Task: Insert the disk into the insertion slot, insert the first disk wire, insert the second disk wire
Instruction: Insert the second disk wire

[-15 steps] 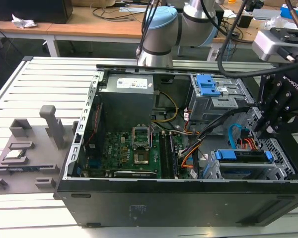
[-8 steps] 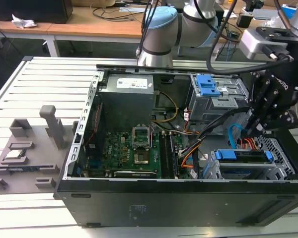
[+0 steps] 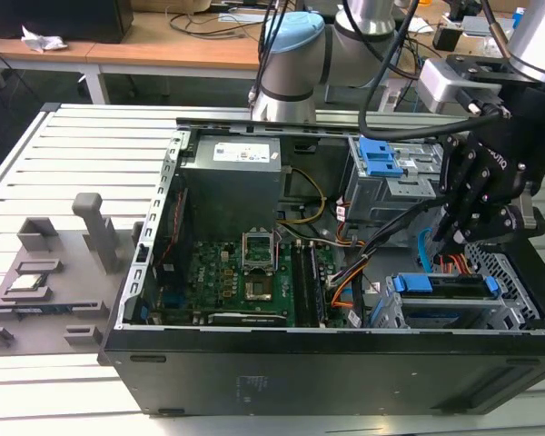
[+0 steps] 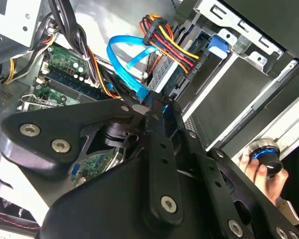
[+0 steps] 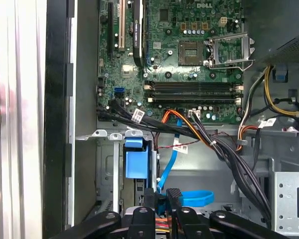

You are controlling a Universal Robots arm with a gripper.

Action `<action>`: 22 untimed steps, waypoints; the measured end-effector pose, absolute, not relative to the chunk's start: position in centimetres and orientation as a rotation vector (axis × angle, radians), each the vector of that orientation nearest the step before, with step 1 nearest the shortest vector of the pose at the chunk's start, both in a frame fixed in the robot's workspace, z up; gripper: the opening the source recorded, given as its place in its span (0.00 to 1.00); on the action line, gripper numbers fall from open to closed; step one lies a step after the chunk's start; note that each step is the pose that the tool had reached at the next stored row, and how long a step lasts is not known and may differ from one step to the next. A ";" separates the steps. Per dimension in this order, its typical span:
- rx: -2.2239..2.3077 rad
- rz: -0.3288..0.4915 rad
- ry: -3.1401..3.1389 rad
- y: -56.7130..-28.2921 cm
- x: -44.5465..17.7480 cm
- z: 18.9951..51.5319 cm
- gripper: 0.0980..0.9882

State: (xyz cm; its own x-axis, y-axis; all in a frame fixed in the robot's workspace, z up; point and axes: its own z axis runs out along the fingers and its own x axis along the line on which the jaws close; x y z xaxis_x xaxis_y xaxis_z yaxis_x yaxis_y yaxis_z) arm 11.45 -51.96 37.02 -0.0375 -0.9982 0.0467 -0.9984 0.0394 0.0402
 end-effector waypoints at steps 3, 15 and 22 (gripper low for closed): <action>2.136 0.005 -2.219 -52.0 11.5 37.0 0.16; 2.131 0.015 -2.215 -53.1 11.6 35.9 0.07; 2.126 0.027 -2.210 -53.2 12.7 34.5 0.07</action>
State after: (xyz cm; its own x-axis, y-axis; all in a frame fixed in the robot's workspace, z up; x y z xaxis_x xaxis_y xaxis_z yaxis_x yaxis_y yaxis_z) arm 12.70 -53.18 34.51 -0.0375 -0.9971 0.0664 -0.9984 0.0402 0.0394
